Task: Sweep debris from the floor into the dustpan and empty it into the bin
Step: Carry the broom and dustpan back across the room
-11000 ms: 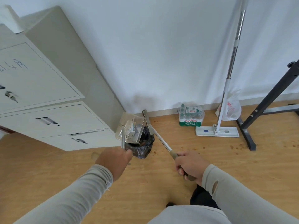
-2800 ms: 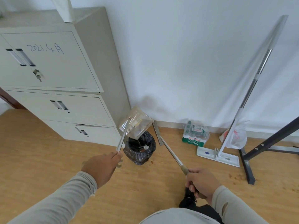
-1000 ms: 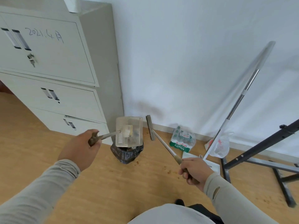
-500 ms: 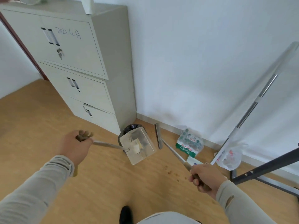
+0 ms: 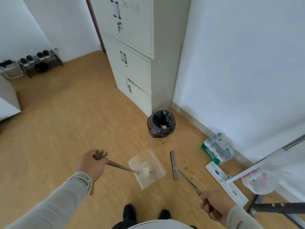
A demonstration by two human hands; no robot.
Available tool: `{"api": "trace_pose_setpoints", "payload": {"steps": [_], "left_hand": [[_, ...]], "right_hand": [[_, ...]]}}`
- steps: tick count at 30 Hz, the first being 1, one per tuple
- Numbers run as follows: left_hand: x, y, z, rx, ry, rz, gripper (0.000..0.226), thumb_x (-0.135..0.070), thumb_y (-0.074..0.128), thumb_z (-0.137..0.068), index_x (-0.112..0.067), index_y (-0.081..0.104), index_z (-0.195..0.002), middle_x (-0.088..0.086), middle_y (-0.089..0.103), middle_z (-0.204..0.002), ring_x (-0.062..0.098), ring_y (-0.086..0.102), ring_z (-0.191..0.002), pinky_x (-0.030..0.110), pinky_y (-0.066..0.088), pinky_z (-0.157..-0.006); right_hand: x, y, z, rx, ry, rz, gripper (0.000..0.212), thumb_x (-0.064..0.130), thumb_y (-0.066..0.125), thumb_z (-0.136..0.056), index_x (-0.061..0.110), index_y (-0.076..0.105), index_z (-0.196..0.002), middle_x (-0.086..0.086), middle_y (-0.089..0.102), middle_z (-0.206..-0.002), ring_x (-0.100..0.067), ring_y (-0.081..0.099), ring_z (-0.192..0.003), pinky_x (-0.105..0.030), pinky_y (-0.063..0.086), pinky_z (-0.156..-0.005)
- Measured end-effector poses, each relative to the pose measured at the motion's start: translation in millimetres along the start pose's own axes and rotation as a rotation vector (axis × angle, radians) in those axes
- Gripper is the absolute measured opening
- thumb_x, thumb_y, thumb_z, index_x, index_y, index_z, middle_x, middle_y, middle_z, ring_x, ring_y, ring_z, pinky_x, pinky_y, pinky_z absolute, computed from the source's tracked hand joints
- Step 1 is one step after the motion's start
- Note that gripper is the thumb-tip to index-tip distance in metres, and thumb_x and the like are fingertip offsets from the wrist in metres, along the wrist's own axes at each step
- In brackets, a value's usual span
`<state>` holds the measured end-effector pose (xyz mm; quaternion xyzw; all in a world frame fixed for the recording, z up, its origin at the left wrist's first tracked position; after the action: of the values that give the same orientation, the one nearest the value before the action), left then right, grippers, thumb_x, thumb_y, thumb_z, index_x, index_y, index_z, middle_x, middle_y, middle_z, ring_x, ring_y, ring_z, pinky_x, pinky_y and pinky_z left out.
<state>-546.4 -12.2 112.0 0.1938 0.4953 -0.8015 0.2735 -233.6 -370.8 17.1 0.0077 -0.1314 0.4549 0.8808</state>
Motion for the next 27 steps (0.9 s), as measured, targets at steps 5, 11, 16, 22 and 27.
{"api": "trace_pose_setpoints", "payload": {"steps": [5,11,16,22,27], "left_hand": [[80,-16,15,-0.064,-0.173,0.069,0.015,-0.027,0.071,-0.088,-0.019,0.065,-0.100,0.007,0.068,-0.079,0.030,0.063,-0.069,0.034,0.050,-0.062],[198,-44,39,-0.161,-0.427,0.330,0.015,-0.023,0.072,-0.088,-0.021,0.062,-0.098,0.012,0.071,-0.082,0.031,0.070,-0.072,0.041,0.058,-0.066],[311,-44,75,-0.129,-0.860,0.757,0.012,-0.010,0.058,-0.092,-0.001,0.059,-0.085,0.015,0.062,-0.052,0.019,0.045,-0.037,0.023,0.039,-0.043],[382,-66,85,-0.280,-0.935,1.003,0.015,-0.007,0.056,-0.090,-0.002,0.059,-0.077,0.013,0.061,-0.049,0.019,0.044,-0.036,0.023,0.041,-0.044],[419,-37,78,-0.237,-0.991,1.084,0.015,-0.008,0.056,-0.091,0.004,0.065,-0.094,0.018,0.072,-0.064,0.020,0.052,-0.038,0.026,0.048,-0.048]], "right_hand": [[10,47,-6,0.062,-0.010,0.236,0.007,0.006,0.058,-0.089,0.002,0.060,-0.095,-0.018,0.060,-0.068,-0.019,0.042,-0.046,-0.020,0.032,-0.044],[40,130,-9,0.065,-0.129,0.646,0.014,0.005,0.062,-0.087,-0.006,0.067,-0.078,-0.020,0.066,-0.065,-0.020,0.051,-0.040,-0.022,0.040,-0.042],[49,210,0,0.055,-0.200,0.875,0.024,0.009,0.060,-0.092,0.000,0.064,-0.070,-0.016,0.062,-0.063,-0.017,0.049,-0.037,-0.021,0.036,-0.039],[28,294,16,0.091,-0.143,0.996,0.011,0.007,0.050,-0.094,0.008,0.058,-0.087,-0.011,0.059,-0.063,-0.013,0.044,-0.040,-0.015,0.031,-0.041],[13,348,7,0.078,-0.126,1.144,0.014,0.009,0.051,-0.092,0.008,0.061,-0.082,-0.006,0.058,-0.054,-0.012,0.045,-0.039,-0.019,0.034,-0.043]]}}
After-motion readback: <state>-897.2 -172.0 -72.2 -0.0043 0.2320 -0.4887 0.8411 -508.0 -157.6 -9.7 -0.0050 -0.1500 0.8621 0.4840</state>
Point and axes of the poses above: each hand's wrist, its own z-axis away from the middle knuckle, its own y-axis out of the palm, x = y × z, the point moved 9 cm from there along -z, towards the middle knuckle
